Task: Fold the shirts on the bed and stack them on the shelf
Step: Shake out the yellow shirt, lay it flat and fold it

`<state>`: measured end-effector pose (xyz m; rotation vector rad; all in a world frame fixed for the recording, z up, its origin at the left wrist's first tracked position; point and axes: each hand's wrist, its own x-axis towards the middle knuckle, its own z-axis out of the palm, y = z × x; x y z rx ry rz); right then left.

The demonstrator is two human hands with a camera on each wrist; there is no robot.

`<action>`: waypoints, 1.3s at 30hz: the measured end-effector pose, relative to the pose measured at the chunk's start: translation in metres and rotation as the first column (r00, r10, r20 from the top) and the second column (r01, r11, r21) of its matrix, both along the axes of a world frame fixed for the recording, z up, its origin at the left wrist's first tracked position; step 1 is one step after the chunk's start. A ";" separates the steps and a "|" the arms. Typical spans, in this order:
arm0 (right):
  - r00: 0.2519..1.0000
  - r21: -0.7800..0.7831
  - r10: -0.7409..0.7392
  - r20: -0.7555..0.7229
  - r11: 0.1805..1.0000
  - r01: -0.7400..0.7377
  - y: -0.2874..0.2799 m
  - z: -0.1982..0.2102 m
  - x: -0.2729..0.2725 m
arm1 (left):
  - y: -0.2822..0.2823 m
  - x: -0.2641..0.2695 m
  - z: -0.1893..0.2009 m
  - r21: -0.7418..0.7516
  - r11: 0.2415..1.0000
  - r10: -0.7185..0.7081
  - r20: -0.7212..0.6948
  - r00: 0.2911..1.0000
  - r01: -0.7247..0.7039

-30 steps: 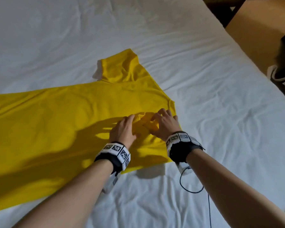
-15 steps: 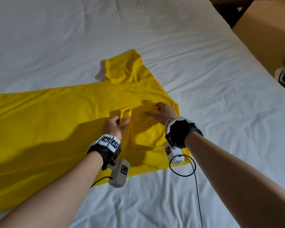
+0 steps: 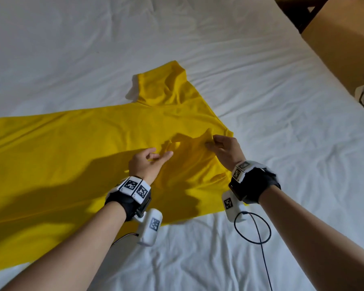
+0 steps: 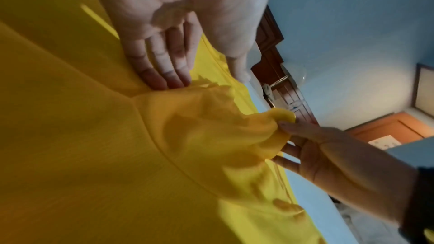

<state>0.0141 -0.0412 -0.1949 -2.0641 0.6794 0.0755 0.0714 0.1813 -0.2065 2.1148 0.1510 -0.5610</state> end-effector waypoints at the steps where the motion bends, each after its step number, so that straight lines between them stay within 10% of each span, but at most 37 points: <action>1: 1.000 -0.025 0.016 0.001 1.000 -0.016 0.001 -0.002 0.003 | -0.005 0.002 -0.002 0.039 0.999 0.005 -0.006 1.000 -0.004; 7: 0.998 0.011 -0.045 -0.054 0.999 0.046 -0.002 -0.005 0.037 | -0.021 0.026 -0.003 0.134 0.990 -0.032 -0.066 0.997 0.040; 14: 0.983 0.293 -0.183 -0.001 0.940 0.175 -0.010 0.008 0.027 | 0.001 0.009 0.015 -0.175 0.969 0.173 -0.020 0.985 -0.174; 18: 0.968 0.415 -0.214 0.134 0.899 0.141 -0.007 0.020 -0.015 | 0.022 -0.021 0.019 -0.310 0.949 0.086 0.085 0.993 -0.056; 21: 0.984 0.305 -0.124 0.126 0.949 0.081 -0.002 0.017 -0.056 | 0.042 -0.044 0.006 -0.190 0.960 -0.147 0.281 0.948 0.205; 24: 0.985 -0.018 0.071 0.156 0.997 -0.069 0.006 0.005 -0.093 | 0.052 -0.061 -0.007 0.143 0.868 -0.480 0.483 0.732 0.475; 30: 0.907 -0.485 0.408 -0.100 0.776 -0.402 0.058 -0.027 -0.101 | 0.047 -0.073 -0.023 0.558 0.529 -0.829 0.180 0.530 0.639; 34: 0.867 -0.513 0.350 -0.354 0.703 -0.493 0.085 -0.049 -0.106 | 0.052 -0.075 -0.036 0.563 0.500 -0.794 -0.005 0.608 0.658; 39: 0.901 -0.550 0.348 -0.259 0.714 -0.433 0.101 -0.025 -0.067 | 0.070 -0.031 -0.020 0.477 0.696 -0.627 0.041 0.778 0.537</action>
